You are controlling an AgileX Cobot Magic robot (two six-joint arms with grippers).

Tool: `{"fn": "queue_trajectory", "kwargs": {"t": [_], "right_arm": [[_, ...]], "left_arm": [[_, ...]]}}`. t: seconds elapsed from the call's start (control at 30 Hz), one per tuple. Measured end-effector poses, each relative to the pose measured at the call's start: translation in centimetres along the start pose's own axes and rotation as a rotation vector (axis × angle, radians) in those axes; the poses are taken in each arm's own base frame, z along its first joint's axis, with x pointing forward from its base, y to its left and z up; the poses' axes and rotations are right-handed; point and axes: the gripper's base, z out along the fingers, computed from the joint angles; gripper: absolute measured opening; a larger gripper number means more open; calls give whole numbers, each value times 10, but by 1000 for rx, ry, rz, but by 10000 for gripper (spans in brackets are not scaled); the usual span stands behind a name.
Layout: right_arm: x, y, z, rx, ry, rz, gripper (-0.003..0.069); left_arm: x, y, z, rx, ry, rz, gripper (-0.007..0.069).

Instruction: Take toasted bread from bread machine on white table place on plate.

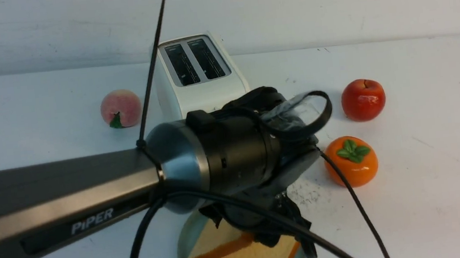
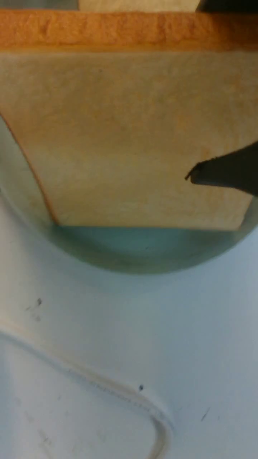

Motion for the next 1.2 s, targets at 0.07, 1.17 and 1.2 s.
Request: {"fn": "queue_trajectory", "kwargs": {"t": [0.07,1.17,1.2], "right_arm": [[0,0,0,-3,0,3,150],[22,24,-62,-300,-206,158,-19],[23,24,-63,-309,-263,170,-19]], "left_arm": [[-1,-3,-3,38,11,-26,482],[-45,29,-167,194,-349,105,-14],[-45,28,-165,191,-346,111,-14]]}}
